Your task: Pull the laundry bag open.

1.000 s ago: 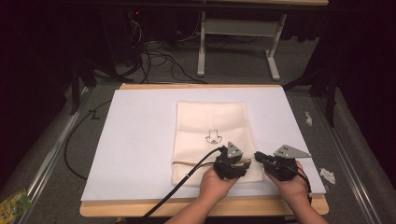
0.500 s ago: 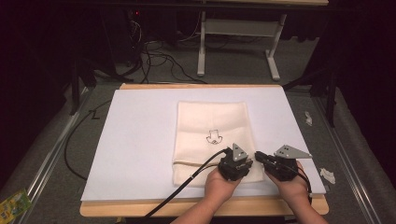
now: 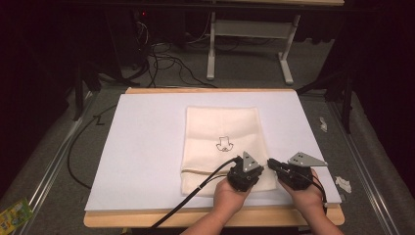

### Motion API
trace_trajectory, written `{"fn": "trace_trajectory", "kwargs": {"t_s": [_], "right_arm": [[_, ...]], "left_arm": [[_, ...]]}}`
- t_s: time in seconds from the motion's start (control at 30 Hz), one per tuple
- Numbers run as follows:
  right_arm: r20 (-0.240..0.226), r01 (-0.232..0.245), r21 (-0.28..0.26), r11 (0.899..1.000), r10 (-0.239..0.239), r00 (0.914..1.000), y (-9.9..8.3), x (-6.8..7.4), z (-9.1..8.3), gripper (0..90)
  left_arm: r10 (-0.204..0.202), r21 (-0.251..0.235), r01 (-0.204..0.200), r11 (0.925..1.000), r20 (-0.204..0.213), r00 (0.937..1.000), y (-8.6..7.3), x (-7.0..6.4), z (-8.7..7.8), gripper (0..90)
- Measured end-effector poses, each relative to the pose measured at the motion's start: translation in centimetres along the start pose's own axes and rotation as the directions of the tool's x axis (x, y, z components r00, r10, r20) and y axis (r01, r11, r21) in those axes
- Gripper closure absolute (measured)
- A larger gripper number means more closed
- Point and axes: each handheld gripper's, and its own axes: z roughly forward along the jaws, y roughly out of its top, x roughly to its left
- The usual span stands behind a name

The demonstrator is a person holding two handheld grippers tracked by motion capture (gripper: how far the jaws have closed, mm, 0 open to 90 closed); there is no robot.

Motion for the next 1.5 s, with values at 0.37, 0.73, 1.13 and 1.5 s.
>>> {"fn": "trace_trajectory", "kwargs": {"t_s": [0.37, 0.73, 1.13, 1.5], "right_arm": [[0.002, -0.005, 0.002, 1.0, 0.005, 1.0, 0.0, 0.0, -0.1, 86.1], [0.027, -0.025, 0.004, 1.0, 0.025, 0.9993, -0.1, -0.5, -0.2, 86.6], [0.02, -0.027, -0.006, 1.0, 0.027, 0.9994, -0.1, -0.5, -0.4, 86.5], [0.036, -0.031, 0.002, 1.0, 0.03, 0.9989, -0.3, -0.8, -0.4, 86.4]], "left_arm": [[0.0, 0.004, 0.0, 1.0, 0.005, 1.0, -0.2, 0.1, 0.7, 87.1], [-0.051, 0.026, 0.051, 0.9984, 0.001, 0.9987, -1.3, 2.1, -1.2, 87.6], [-0.056, 0.023, 0.056, 0.9981, -0.022, 0.9982, -2.8, 4.3, -5.0, 87.5], [-0.046, 0.095, 0.053, 0.9941, -0.079, 0.9959, -5.1, 7.8, -10.0, 87.5]]}}
